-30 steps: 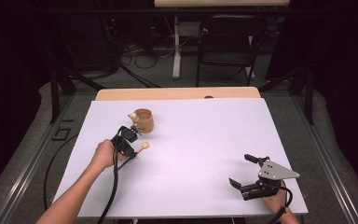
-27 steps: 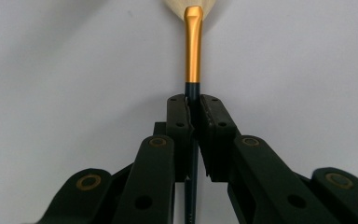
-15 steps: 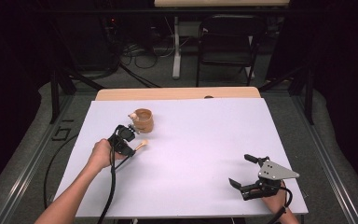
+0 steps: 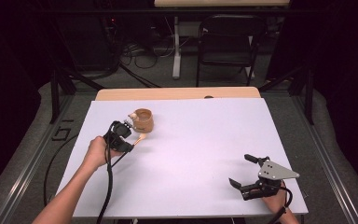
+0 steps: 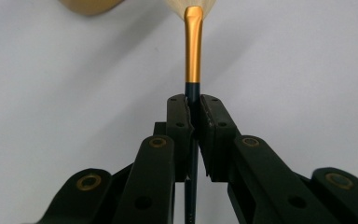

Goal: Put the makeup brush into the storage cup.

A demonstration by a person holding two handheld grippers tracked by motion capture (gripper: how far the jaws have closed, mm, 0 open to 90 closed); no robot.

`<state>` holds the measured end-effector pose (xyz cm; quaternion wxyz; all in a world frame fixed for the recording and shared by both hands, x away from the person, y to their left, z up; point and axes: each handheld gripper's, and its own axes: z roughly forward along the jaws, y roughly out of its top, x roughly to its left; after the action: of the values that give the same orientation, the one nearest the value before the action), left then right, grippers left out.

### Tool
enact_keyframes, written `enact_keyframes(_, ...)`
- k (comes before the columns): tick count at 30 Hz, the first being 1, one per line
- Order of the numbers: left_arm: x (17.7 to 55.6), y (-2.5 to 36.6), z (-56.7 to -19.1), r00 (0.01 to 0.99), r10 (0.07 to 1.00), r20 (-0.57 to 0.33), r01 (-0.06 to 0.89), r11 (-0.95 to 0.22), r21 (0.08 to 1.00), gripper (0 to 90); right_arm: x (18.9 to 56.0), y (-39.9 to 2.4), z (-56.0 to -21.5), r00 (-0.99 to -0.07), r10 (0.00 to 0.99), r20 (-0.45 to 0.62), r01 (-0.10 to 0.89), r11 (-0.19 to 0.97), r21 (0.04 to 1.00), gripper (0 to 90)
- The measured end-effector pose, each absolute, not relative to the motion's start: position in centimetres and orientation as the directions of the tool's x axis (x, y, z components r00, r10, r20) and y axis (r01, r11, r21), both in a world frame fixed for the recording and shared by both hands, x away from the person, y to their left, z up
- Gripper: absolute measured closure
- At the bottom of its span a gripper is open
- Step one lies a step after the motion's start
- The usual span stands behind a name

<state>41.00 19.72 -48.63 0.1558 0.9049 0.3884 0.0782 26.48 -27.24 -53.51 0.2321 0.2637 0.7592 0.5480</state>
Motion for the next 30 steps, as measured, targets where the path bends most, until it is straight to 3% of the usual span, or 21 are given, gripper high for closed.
enact_keyframes(11,40.5,19.9,-46.5,0.690,0.722,0.049,0.625,-0.629,0.462,83.3,26.5,-27.2,-53.5,-0.752,0.656,-0.063,0.142,0.254,0.957,0.3)
enact_keyframes(30,40.0,20.1,-45.8,0.693,0.718,0.065,0.561,-0.594,0.577,83.3,26.5,-27.2,-53.5,-0.752,0.656,-0.063,0.146,0.259,0.955,0.3)
